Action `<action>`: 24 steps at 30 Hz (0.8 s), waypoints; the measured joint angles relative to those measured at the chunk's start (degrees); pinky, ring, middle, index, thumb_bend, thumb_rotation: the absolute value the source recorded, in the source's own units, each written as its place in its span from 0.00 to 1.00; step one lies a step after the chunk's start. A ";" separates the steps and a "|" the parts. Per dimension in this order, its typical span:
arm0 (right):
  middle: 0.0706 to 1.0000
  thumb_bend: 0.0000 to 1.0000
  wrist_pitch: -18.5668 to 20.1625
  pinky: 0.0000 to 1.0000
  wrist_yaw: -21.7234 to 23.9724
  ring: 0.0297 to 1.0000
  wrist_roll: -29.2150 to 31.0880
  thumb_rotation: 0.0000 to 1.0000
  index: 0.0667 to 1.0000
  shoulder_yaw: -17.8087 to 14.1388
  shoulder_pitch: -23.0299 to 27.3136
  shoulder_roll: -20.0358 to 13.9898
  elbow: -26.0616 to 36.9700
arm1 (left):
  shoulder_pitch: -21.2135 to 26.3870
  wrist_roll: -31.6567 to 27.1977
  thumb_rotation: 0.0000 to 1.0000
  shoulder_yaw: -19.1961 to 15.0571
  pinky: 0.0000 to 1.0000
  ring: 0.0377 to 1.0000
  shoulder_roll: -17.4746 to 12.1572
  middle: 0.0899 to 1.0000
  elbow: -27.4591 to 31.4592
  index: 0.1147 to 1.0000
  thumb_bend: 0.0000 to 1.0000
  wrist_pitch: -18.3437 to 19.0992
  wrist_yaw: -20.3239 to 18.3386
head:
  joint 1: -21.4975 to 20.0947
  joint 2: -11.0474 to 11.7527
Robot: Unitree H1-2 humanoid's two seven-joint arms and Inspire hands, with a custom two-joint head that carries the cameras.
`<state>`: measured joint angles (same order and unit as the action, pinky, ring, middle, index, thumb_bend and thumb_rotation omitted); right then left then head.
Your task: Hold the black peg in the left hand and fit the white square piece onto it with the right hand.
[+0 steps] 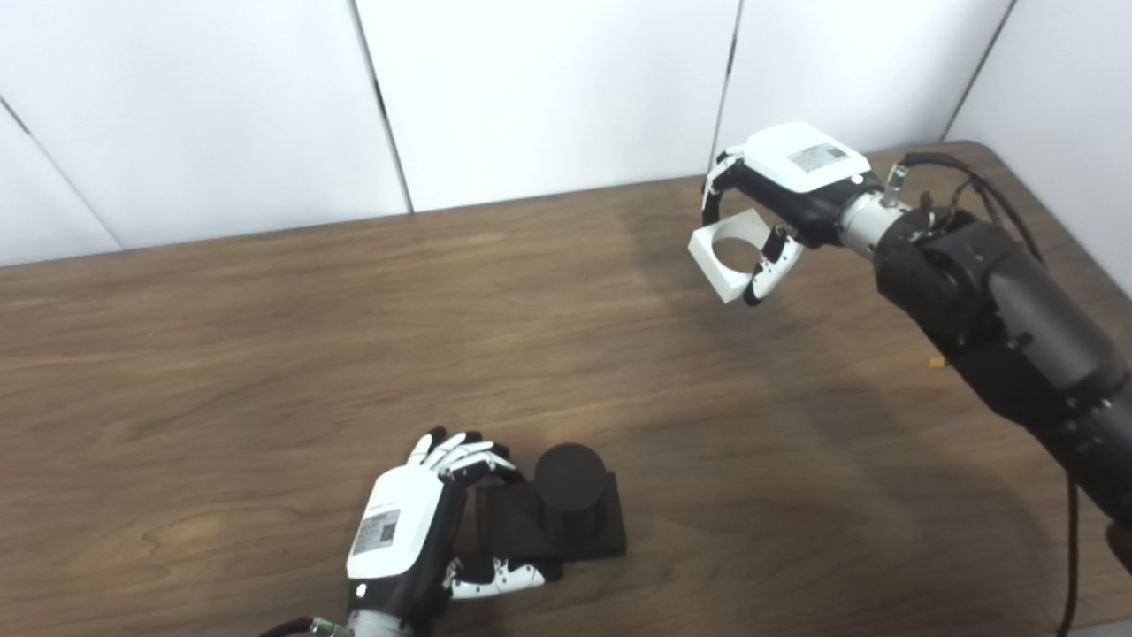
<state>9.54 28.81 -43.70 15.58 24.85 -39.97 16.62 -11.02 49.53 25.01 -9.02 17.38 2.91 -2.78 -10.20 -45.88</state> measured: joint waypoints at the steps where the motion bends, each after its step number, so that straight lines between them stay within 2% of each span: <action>1: 0.74 0.52 -0.03 0.89 1.27 0.87 0.03 0.13 0.45 0.04 -0.16 0.15 2.19 | 0.04 0.08 0.05 0.03 0.96 0.86 0.08 0.75 -0.04 0.42 0.52 0.01 0.00 | 0.00 0.00; 4: 0.74 0.52 -0.25 0.88 4.07 0.87 0.00 0.13 0.45 0.39 -0.47 0.98 7.84 | 0.06 0.62 0.05 0.15 0.96 0.86 0.45 0.75 -0.10 0.42 0.52 0.27 0.00 | 0.53 -0.26; 9: 0.72 0.52 0.24 0.89 11.67 0.86 0.59 0.13 0.45 1.84 -0.47 4.54 17.00 | 0.16 1.24 0.05 0.46 0.96 0.85 0.96 0.75 -0.29 0.42 0.52 0.47 0.15 | 1.14 -0.61; 13: 0.72 0.52 1.72 0.90 17.44 0.86 1.63 0.13 0.45 2.30 -0.48 6.32 20.67 | 0.18 1.64 0.05 0.67 0.96 0.85 1.22 0.75 -0.26 0.42 0.52 0.88 0.12 | 1.32 -0.97; 16: 0.71 0.52 3.88 0.86 21.31 0.85 2.67 0.13 0.45 2.28 -0.36 8.00 23.60 | 0.28 1.94 0.05 0.78 0.97 0.85 1.24 0.75 -0.08 0.42 0.52 1.19 -0.17 | 1.23 -1.14; 21: 0.71 0.52 6.64 0.84 26.21 0.86 4.22 0.13 0.45 3.09 0.49 11.47 28.00 | 0.46 2.21 0.05 1.13 0.97 0.85 1.57 0.75 0.02 0.42 0.52 1.62 -0.61 | 1.50 -1.41; 24: 0.72 0.52 7.09 0.86 28.41 0.87 4.28 0.13 0.44 3.53 0.67 12.25 29.20 | 0.50 2.31 0.05 1.26 0.96 0.85 1.68 0.75 0.08 0.42 0.52 1.85 -0.64 | 1.67 -1.49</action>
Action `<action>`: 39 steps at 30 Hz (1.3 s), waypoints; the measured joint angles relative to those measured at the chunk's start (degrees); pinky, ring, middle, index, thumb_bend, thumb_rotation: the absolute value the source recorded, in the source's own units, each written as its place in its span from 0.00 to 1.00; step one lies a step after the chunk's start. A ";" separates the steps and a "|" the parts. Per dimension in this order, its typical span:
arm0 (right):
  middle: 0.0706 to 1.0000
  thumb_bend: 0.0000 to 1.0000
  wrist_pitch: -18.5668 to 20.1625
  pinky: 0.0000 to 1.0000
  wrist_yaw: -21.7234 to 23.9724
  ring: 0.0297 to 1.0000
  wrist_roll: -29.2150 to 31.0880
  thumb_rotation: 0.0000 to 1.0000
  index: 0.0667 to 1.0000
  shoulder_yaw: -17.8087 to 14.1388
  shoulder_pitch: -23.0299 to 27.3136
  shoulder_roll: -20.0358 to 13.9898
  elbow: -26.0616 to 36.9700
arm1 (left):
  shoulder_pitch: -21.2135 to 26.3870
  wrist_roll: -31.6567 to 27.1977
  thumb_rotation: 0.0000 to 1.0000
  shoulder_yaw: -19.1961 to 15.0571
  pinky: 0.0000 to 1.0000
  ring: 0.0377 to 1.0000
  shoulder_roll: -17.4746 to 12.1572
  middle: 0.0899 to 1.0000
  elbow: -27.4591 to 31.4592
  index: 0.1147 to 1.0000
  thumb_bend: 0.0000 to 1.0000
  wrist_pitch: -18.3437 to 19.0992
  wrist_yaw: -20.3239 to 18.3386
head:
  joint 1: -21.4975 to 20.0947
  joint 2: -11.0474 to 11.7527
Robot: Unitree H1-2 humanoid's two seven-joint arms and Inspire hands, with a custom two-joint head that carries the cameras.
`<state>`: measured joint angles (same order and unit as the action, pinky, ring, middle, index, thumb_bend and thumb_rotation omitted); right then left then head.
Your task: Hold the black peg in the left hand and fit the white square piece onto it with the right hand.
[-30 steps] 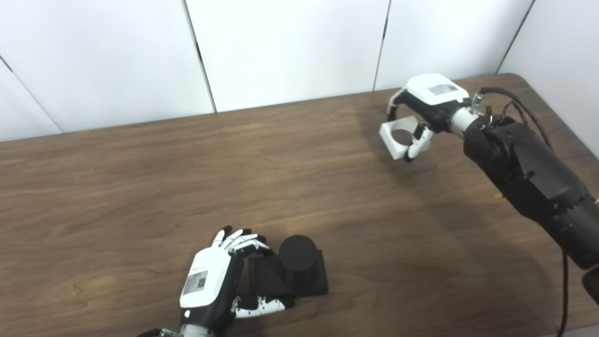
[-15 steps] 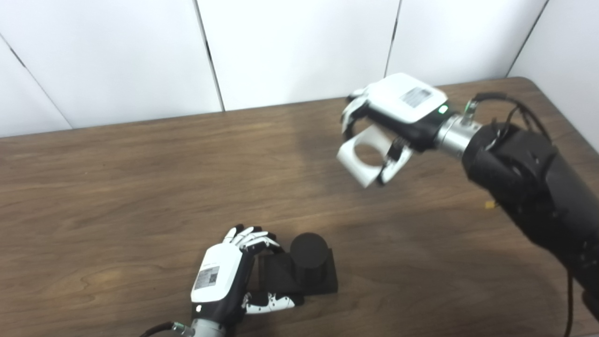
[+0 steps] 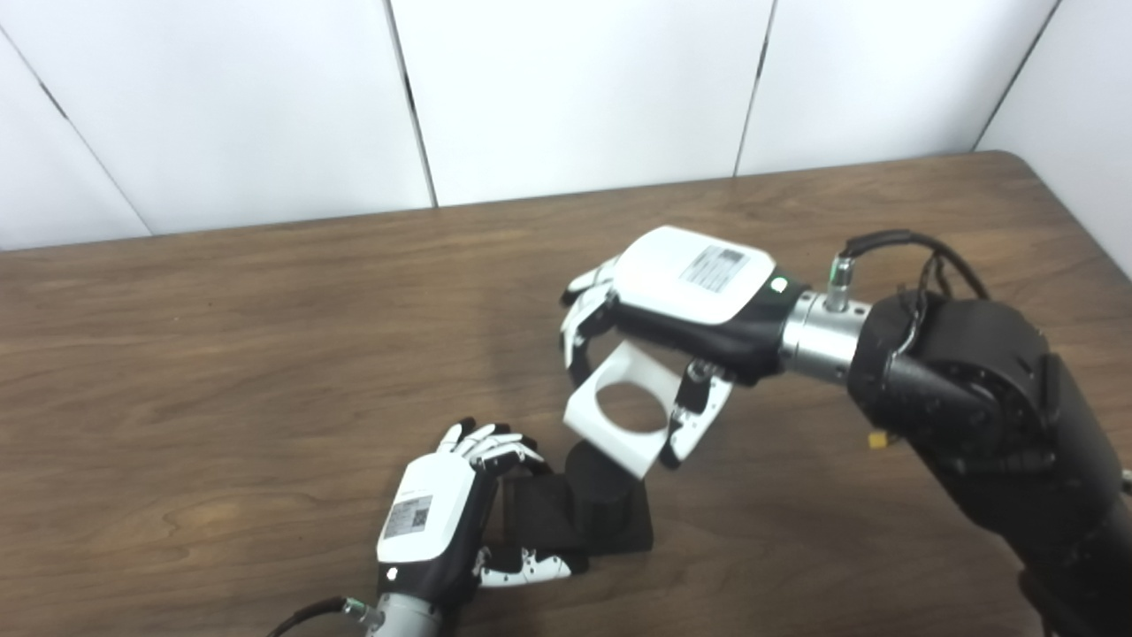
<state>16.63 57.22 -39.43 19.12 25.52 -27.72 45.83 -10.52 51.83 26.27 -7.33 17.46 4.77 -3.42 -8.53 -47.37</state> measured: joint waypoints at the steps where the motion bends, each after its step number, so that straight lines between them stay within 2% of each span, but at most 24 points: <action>1: 0.72 0.52 0.55 0.87 0.53 0.87 0.00 0.13 0.44 0.01 -0.08 0.10 0.02 | 0.00 0.09 0.05 0.04 0.96 0.85 0.02 0.75 0.04 0.42 0.52 0.05 -0.05 | 0.00 0.00; 6: 0.73 0.52 2.63 0.87 3.02 0.88 -0.33 0.13 0.44 0.15 -1.00 0.97 0.56 | 0.01 0.52 0.05 0.12 0.96 0.85 0.01 0.75 0.30 0.42 0.52 0.25 -0.38 | 0.00 -0.09; 18: 0.72 0.52 1.83 0.88 3.76 0.89 -1.67 0.13 0.45 1.77 -3.81 2.52 0.63 | 0.22 1.01 0.05 0.25 0.96 0.85 0.43 0.75 0.44 0.42 0.52 0.71 -1.17 | 0.35 -0.44; 27: 0.72 0.52 -1.45 0.89 2.01 0.90 -2.86 0.13 0.45 2.21 -4.67 2.94 -0.10 | 0.23 1.06 0.05 0.43 0.96 0.86 0.55 0.75 0.50 0.42 0.52 1.08 -1.19 | 0.53 -0.44; 39: 0.74 0.52 -3.59 0.89 -0.85 0.89 -3.25 0.13 0.45 2.37 -5.10 3.48 -1.97 | 0.25 1.24 0.05 0.78 0.97 0.86 0.57 0.75 0.64 0.42 0.52 1.32 -1.22 | 0.70 -0.62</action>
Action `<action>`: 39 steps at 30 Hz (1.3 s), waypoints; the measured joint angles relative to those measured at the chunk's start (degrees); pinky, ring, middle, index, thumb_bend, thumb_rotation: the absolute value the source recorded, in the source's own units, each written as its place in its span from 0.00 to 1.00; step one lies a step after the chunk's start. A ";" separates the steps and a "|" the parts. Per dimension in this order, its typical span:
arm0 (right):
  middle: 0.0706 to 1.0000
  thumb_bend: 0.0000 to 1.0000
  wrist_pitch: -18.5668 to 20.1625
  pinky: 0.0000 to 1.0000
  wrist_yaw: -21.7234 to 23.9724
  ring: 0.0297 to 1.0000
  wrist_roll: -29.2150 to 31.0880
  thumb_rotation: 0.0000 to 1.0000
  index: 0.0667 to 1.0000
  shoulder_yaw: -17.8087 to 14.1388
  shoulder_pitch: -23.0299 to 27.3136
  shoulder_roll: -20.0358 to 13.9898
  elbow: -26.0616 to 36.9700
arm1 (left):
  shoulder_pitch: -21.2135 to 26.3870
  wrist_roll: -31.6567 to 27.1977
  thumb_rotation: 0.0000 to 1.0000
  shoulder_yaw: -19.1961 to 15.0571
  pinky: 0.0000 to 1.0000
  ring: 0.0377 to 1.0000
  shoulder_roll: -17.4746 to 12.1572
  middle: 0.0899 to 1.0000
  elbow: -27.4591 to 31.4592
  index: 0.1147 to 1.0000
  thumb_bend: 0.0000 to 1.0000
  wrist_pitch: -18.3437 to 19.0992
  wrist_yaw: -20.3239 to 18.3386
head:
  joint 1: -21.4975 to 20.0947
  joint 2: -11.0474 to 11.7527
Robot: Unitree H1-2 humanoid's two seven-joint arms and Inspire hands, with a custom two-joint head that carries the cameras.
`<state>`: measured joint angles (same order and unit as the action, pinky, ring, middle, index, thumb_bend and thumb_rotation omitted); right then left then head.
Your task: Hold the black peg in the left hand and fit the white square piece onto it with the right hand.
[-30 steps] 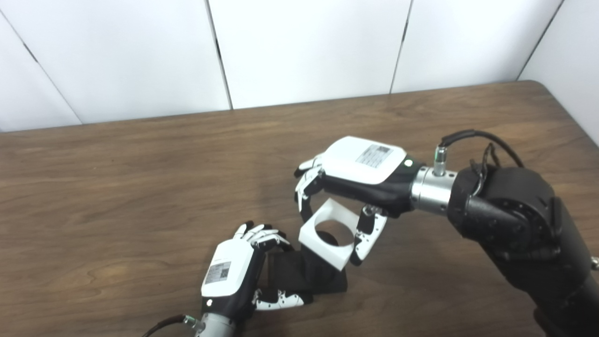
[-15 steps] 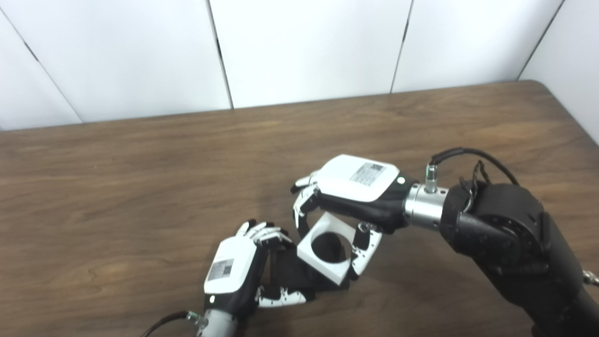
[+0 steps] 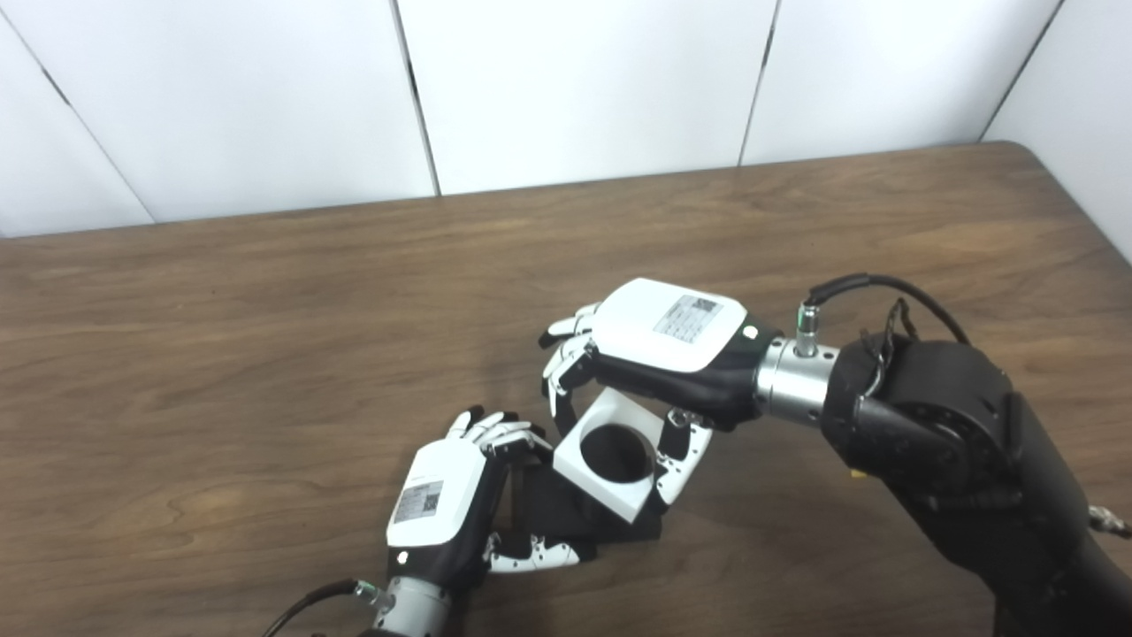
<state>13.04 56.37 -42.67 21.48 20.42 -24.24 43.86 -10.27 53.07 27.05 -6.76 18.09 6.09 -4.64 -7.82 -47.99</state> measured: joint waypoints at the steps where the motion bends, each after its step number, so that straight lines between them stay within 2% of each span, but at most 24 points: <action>1: 0.74 0.52 -0.07 0.89 0.10 0.89 -0.26 0.13 0.45 0.22 -0.03 0.04 -0.19 | 0.02 0.00 0.05 0.14 0.97 0.85 0.01 0.75 0.02 0.42 0.52 0.00 -0.01 | 0.00 0.00; 22: 0.74 0.53 -2.18 0.87 -0.59 0.88 -1.95 0.14 0.45 0.34 -2.84 1.75 -2.30 | 0.01 0.13 0.05 0.50 0.97 0.86 0.09 0.75 0.34 0.42 0.52 0.06 -0.82 | 0.44 -0.26; 23: 0.74 0.72 -2.18 0.88 -0.55 0.89 -2.04 0.18 0.51 0.34 -2.84 1.75 -2.30 | 0.02 0.17 0.05 0.50 0.97 0.86 0.09 0.75 0.34 0.42 0.52 0.06 -0.82 | 0.35 -0.44; 24: 0.75 0.85 -2.13 0.90 -0.45 0.89 -2.15 0.22 0.56 0.34 -2.83 1.75 -2.29 | 0.02 0.20 0.05 0.50 0.97 0.86 0.09 0.75 0.34 0.42 0.52 0.06 -0.83 | 0.44 -0.44; 26: 0.77 0.94 -1.99 0.93 0.53 0.91 -2.83 0.29 0.61 0.35 -2.77 1.73 -2.26 | 0.02 0.24 0.05 0.51 0.97 0.86 0.10 0.75 0.35 0.42 0.52 0.06 -0.86 | 0.53 -0.44; 30: 0.82 1.00 -1.37 0.99 3.80 0.95 -4.23 0.44 0.68 0.50 -2.14 1.69 -2.03 | 0.03 0.30 0.05 0.51 0.97 0.86 0.11 0.75 0.40 0.42 0.52 0.07 -0.99 | 0.44 -0.44; 32: 0.83 1.00 -0.75 0.99 6.23 0.95 -5.18 0.48 0.69 0.60 -1.51 1.70 -1.84 | 0.04 0.34 0.05 0.52 0.97 0.86 0.12 0.75 0.41 0.42 0.52 0.07 -1.06 | 0.44 -0.53; 39: 0.86 1.00 0.25 0.98 9.65 0.96 -6.93 0.53 0.73 0.38 -0.98 1.90 -1.45 | 0.20 0.64 0.05 0.51 0.97 0.85 0.14 0.74 0.42 0.42 0.52 0.11 -1.15 | 0.44 -0.62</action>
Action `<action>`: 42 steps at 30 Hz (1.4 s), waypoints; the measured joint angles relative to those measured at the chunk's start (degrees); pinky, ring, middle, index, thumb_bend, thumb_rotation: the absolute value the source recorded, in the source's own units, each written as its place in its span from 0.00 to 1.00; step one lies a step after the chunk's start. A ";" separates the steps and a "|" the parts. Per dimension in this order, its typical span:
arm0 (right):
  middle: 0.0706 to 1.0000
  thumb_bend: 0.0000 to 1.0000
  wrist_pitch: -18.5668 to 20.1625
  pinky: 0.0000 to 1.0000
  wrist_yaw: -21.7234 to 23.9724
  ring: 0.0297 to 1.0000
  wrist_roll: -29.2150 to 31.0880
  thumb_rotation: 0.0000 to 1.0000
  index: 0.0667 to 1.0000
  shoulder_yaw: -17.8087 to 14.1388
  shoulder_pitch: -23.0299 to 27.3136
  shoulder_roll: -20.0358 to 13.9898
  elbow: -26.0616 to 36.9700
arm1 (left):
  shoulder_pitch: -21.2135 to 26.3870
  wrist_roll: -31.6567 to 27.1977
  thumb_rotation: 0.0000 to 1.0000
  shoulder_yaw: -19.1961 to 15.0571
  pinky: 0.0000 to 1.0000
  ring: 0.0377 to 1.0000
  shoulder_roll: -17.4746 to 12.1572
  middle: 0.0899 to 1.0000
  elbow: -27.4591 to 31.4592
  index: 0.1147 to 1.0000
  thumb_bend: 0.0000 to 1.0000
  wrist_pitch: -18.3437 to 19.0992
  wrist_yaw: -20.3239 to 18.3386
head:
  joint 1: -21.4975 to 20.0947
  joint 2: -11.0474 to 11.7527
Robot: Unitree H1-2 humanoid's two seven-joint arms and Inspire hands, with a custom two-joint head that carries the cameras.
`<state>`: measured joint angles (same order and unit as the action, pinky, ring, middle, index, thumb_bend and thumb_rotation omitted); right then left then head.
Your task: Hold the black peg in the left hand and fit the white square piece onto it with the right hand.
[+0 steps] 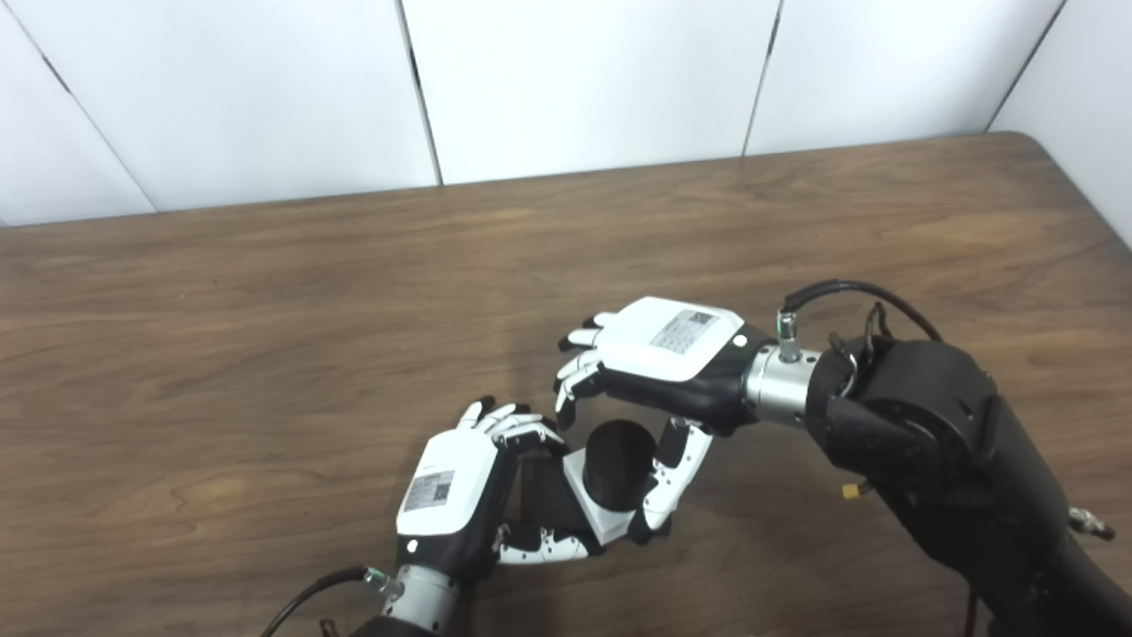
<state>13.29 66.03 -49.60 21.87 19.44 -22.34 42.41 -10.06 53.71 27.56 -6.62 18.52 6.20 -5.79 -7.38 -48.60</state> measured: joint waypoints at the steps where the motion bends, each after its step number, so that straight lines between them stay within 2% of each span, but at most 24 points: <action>1: 0.86 1.00 0.01 0.98 0.17 0.96 -0.12 0.53 0.73 -0.13 0.00 0.09 0.18 | 0.05 0.04 0.05 -0.01 0.97 0.84 0.01 0.74 0.00 0.42 0.52 0.01 -0.01 | 0.00 0.00; 7: 0.86 1.00 0.02 0.98 0.29 0.97 -0.25 0.55 0.72 -1.47 0.25 0.49 1.13 | 0.46 0.30 0.07 -0.06 0.96 0.84 0.05 0.73 0.26 0.43 0.52 0.47 -0.92 | 0.00 0.09; 8: 0.86 1.00 0.02 0.98 0.29 0.97 -0.27 0.55 0.72 -1.76 0.25 0.50 1.13 | 0.63 0.81 0.15 -0.03 0.96 0.84 0.05 0.74 0.53 0.51 0.68 0.86 -1.55 | 0.09 0.09; 9: 0.86 1.00 0.02 0.99 0.29 0.98 -0.34 0.56 0.72 -2.09 0.25 0.50 1.14 | 0.78 1.48 0.23 0.07 0.96 0.84 0.02 0.76 0.94 0.59 0.79 1.21 -2.32 | 0.00 0.09; 11: 0.85 1.00 0.01 0.98 0.27 0.97 -0.45 0.56 0.72 -2.66 0.22 0.50 1.18 | 1.01 2.66 0.32 0.40 0.96 0.86 -0.14 0.81 1.91 0.72 0.92 2.27 -4.37 | 0.00 0.09; 13: 0.85 1.00 0.01 0.97 0.27 0.96 -0.51 0.56 0.71 -3.18 0.15 0.49 1.23 | 1.14 3.66 0.37 0.59 0.96 0.92 -0.50 0.91 2.42 0.88 0.98 2.88 -6.51 | 0.00 0.17; 16: 0.84 1.00 0.01 0.96 0.18 0.95 -0.44 0.55 0.71 -3.88 -0.14 0.47 1.32 | 1.19 3.53 0.39 0.65 0.98 0.98 -0.90 0.99 3.09 0.99 1.00 3.46 -9.77 | 0.00 0.18; 24: 0.85 1.00 0.28 0.97 0.10 0.96 -0.26 0.52 0.73 -5.23 -0.79 0.44 1.41 | 2.89 1.22 0.36 -0.50 1.00 1.00 -2.12 1.00 5.59 1.00 1.00 5.27 -18.06 | 0.53 0.26; 27: 0.85 1.00 0.29 0.97 -0.09 0.97 0.14 0.52 0.73 -5.80 -0.82 0.45 1.41 | 3.32 0.43 0.34 -1.18 1.00 1.00 -2.33 1.00 7.24 1.00 1.00 6.93 -21.55 | 0.70 0.35; 30: 0.85 1.00 1.34 0.98 -0.16 0.97 1.16 0.52 0.74 -7.01 -0.88 0.46 1.43 | 3.49 -0.28 0.35 -2.52 1.00 1.00 -3.35 1.00 10.70 1.00 1.00 9.41 -26.71 | 1.14 0.61; 32: 0.86 0.98 2.42 0.97 -0.41 0.97 2.41 0.54 0.76 -8.79 -1.39 0.42 1.42 | 3.25 -1.80 0.36 -4.43 1.00 1.00 -4.45 1.00 13.23 1.00 1.00 11.12 -29.43 | 1.14 0.62; 35: 0.88 0.89 4.91 0.98 -1.40 0.98 5.63 0.63 0.82 -11.89 -3.58 0.02 1.41 | 1.88 -9.06 0.35 -11.26 0.96 1.00 -5.50 1.00 15.95 1.00 1.00 13.31 -30.22 | 1.14 0.62; 36: 0.90 0.83 6.15 0.96 -1.68 0.99 6.90 0.72 0.86 -13.14 -4.71 -0.23 1.40 | 1.10 -12.32 0.39 -14.35 0.89 1.00 -5.53 1.00 16.14 1.00 1.00 13.55 -29.14 | 1.14 0.62; 37: 0.91 0.79 7.21 0.93 -2.61 0.98 8.49 0.79 0.88 -14.42 -6.04 -0.37 1.40 | 0.30 -15.12 0.42 -17.14 0.87 0.99 -5.36 1.00 16.17 1.00 0.98 13.67 -27.73 | 1.14 0.62; 38: 0.92 0.78 8.04 0.92 -4.19 0.97 10.35 0.80 0.89 -16.36 -8.02 -0.29 1.26 | -0.66 -19.25 0.43 -20.02 0.87 0.99 -4.89 1.00 16.21 1.00 0.98 13.41 -25.74 | 1.14 0.62; 39: 0.93 0.70 8.22 0.88 -6.47 0.96 11.72 0.85 0.90 -17.93 -9.86 -0.12 1.02 | -1.70 -21.99 0.43 -22.78 0.91 0.98 -3.94 0.99 16.23 1.00 0.88 13.18 -23.55 | 1.66 0.79; 41: 0.93 0.64 7.76 0.86 -13.20 0.95 15.21 0.88 0.92 -22.03 -14.69 1.35 -0.42 | -3.91 -29.71 0.42 -28.10 0.93 0.97 -0.60 0.98 16.08 0.99 0.80 10.60 -17.69 | 1.58 0.79; 42: 0.94 0.60 7.46 0.87 -16.27 0.95 16.48 0.89 0.93 -23.48 -17.16 2.39 -1.57 | -4.15 -32.61 0.46 -29.39 0.92 0.96 -0.66 0.97 15.80 0.98 0.74 9.17 -15.11 | 1.58 0.79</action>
<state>20.74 49.76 -33.12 -1.61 2.28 -19.94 40.85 -14.22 21.10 -1.83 -7.28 34.31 15.37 -20.90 -5.80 -47.81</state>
